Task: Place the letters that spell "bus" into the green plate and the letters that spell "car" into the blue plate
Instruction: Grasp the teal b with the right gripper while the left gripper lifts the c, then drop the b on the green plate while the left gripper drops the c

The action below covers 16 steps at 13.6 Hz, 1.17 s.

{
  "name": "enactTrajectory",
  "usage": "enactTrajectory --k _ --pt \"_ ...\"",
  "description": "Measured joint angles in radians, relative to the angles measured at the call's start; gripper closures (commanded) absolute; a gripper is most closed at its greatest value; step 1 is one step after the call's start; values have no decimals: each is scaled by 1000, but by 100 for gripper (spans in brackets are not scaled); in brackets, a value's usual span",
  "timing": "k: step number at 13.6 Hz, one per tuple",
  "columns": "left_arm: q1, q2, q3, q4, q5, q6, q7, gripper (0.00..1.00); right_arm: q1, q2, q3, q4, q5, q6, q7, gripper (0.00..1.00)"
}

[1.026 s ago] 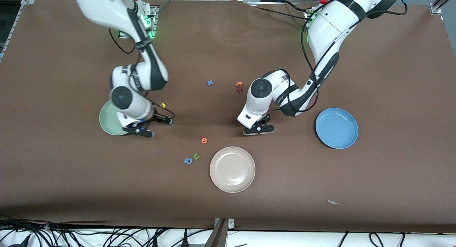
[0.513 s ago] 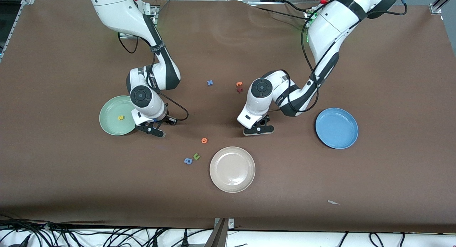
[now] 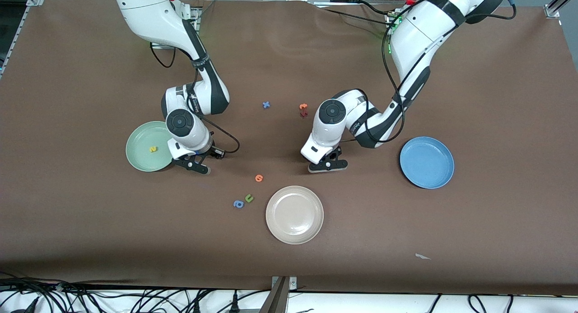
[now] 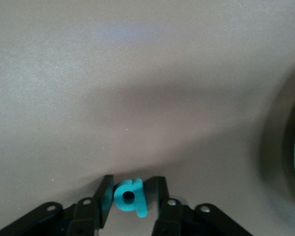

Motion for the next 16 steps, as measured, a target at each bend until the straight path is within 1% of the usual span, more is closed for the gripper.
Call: enactTrajectory --k 1,2,5,7,9,11,12,13,14,15,16 --pt "2 0 2 15 0 -3 0 74 4 0 0 0 0 0 -7 89" --pt "6 0 3 27 0 -8 0 76 8 0 0 2 0 1 -11 91" --pt "28 -3 3 43 0 -28 1 78 9 0 -1 3 0 -1 -41 91" --pt "46 -12 3 47 0 -69 17 78 10 -3 -24 9 0 -37 -114 91" --pt "69 -32 1 51 0 -117 55 78 9 -29 -93 24 0 -127 -245 91" --pt "98 -55 -1 52 0 -163 112 78 8 -67 -181 27 0 -226 -425 91" --pt "120 -67 -3 52 -2 -198 155 78 6 -81 -228 26 0 -265 -511 87" --pt "145 -79 -6 52 -9 -231 210 78 4 -89 -270 21 1 -289 -582 49" --pt "177 -92 -10 52 -18 -261 268 78 0 -92 -300 10 1 -300 -633 2" --pt "210 -107 -12 50 -28 -287 333 78 -6 -90 -315 -7 1 -304 -660 0" --pt "245 -122 -13 44 -31 -306 396 78 -13 -86 -317 -25 1 -305 -671 0"
